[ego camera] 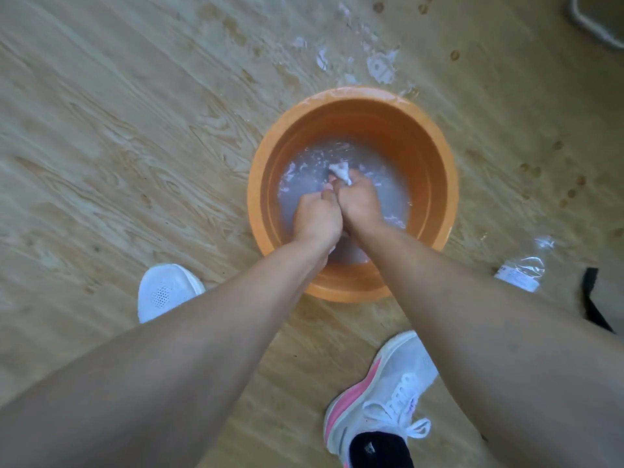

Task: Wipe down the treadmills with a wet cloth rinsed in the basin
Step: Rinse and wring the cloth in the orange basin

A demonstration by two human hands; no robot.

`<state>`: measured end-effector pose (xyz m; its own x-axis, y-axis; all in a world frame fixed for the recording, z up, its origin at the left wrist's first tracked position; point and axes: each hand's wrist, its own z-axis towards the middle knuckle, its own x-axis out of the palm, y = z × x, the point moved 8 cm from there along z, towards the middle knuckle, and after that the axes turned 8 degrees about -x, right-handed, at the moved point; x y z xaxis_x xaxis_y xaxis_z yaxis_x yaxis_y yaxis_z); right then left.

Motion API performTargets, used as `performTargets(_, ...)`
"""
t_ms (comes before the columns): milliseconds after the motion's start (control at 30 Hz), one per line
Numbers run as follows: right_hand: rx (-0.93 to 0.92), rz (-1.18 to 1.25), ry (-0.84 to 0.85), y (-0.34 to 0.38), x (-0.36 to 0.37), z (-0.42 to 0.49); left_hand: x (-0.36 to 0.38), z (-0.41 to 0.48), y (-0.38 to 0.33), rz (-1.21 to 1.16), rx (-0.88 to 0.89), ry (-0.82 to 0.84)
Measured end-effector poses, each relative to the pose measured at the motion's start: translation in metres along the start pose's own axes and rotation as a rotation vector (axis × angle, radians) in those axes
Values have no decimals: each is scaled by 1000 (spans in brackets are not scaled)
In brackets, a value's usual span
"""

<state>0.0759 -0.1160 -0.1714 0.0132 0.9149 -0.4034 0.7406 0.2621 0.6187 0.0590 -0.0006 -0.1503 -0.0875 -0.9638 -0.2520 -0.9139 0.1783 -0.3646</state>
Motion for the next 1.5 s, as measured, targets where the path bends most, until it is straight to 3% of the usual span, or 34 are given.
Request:
performTargets(133, 93, -179, -108, -4, -41, 14, -17, -26, -16, 46, 120, -88)
performTargets(333, -155, -455, -45, 17, -58, 16, -37, 7, -18, 42, 136, -299)
performTargets(433, -40, -370, -139, 5, -55, 5, -16, 20, -14, 196, 257, -223)
performTargets(567, 61, 2, -126, -5, -28, -13, 5, 15, -9, 257, 304, -139)
performTargets(667, -19, -21, -23, 6, -11, -26, 16, 10, -2, 254, 116, 10)
performTargets(800, -35, -108, 2, 14, 0, -33, 16, 10, 18, 54, -145, 120)
performTargets(1000, -50, -129, -66, 27, -23, 0, 1, -3, -6, 112, 110, 100)
performTargets(1100, 16, -172, -71, 14, -37, 17, 9, -7, -2, 123, 54, 121)
performTargets(1200, 19, -338, -47, 4, -50, 26, -15, 3, 10, 103, -32, -58)
performTargets(1333, -7, -446, -55, 0, -57, 25, -27, 13, -1, 100, -12, -225)
performTargets(1400, 4, -369, -98, -2, -53, 14, -15, 16, -5, 23, -35, -183)
performTargets(1500, 122, -53, -106, -13, -29, -8, 5, 16, -1, -46, -136, -91)
